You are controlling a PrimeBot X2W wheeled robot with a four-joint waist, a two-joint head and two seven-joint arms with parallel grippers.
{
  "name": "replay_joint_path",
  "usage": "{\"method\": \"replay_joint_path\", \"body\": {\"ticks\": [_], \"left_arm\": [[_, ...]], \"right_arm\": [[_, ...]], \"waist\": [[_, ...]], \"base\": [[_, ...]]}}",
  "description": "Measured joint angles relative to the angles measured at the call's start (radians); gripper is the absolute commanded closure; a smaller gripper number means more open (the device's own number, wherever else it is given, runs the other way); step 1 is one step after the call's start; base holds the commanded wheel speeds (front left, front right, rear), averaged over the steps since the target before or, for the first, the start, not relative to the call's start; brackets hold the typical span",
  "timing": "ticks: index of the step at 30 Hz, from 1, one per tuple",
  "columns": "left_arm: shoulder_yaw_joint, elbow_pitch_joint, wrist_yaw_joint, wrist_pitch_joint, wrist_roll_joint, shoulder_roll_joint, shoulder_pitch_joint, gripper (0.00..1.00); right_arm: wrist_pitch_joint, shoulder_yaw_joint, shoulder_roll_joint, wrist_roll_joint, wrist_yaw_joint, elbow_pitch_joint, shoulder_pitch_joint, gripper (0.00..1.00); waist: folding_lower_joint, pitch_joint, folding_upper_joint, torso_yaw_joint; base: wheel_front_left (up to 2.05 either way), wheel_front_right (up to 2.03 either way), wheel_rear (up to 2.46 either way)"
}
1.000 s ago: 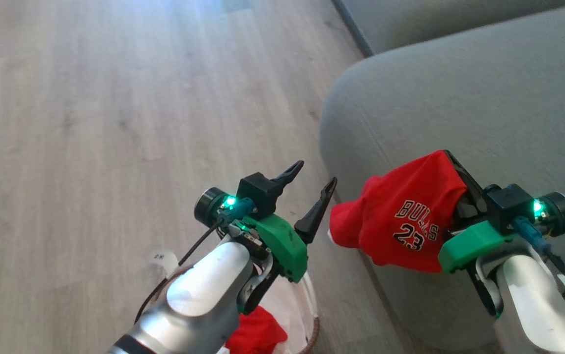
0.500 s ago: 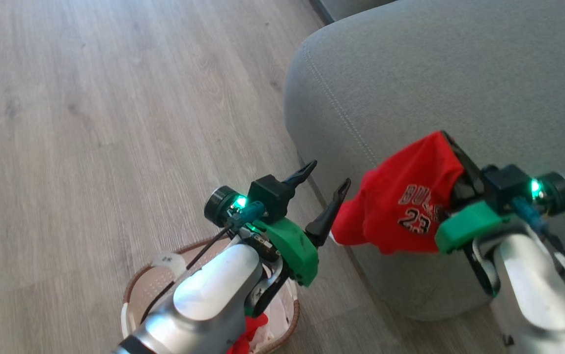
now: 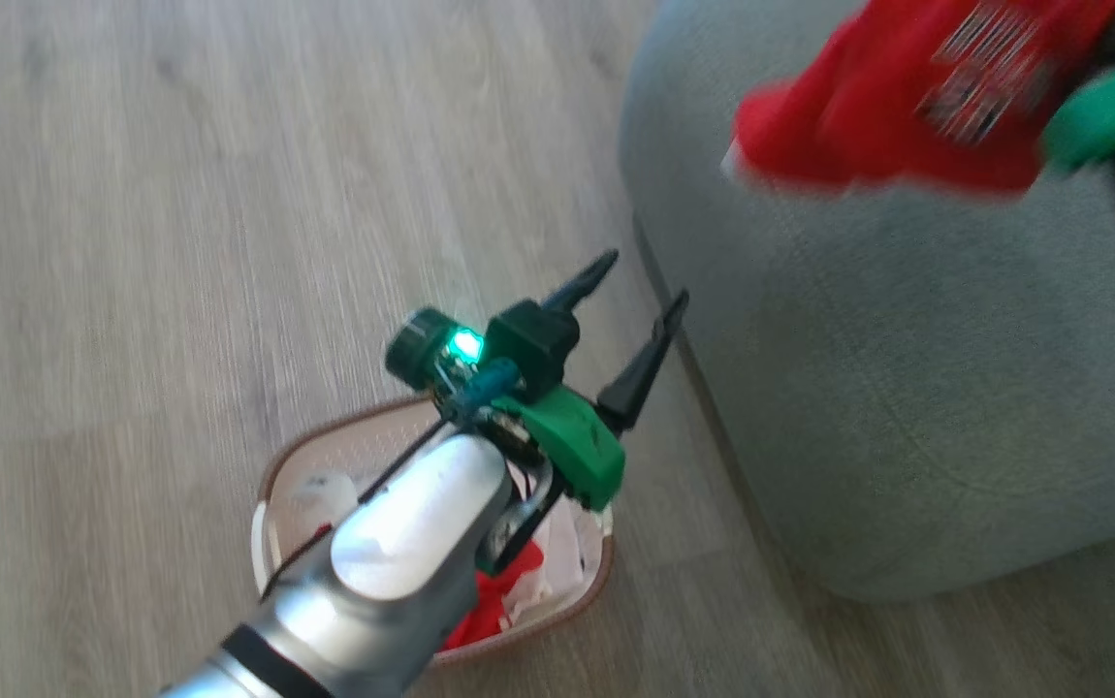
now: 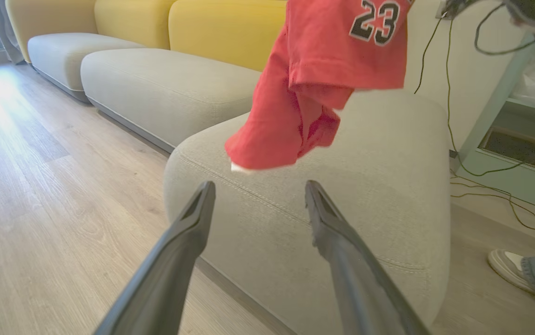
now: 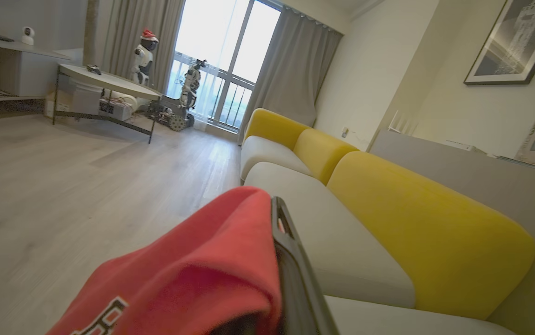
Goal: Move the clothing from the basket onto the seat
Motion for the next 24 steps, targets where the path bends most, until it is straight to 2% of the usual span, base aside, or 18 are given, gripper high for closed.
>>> {"method": "replay_joint_path", "body": {"ticks": [4,8,15,24], "left_arm": [[0.016,-0.028,0.008,0.000,0.037,0.016,-0.042,0.00],[0.033,-0.053,0.007,0.000,0.063,0.027,-0.061,0.00],[0.033,-0.086,0.009,0.000,0.091,0.055,-0.102,0.00],[0.033,-0.159,0.042,0.023,0.116,0.093,-0.135,0.00]], "right_arm": [[0.032,-0.033,-0.058,0.039,0.000,0.051,-0.161,1.00],[0.047,-0.041,-0.131,-0.024,0.000,0.105,-0.298,1.00],[0.059,-0.134,-0.150,-0.061,0.000,0.254,-0.448,1.00],[-0.006,-0.315,-0.153,-0.149,0.000,0.424,-0.467,1.00]], "waist": [[0.0000,0.076,0.0000,0.030],[0.0001,0.157,0.0000,0.060],[0.0002,0.287,-0.0001,0.104],[0.0001,0.413,-0.0002,0.134]], "base": [[0.00,0.00,0.00],[0.00,0.00,0.00],[0.00,0.00,0.00],[0.00,0.00,0.00]]}}
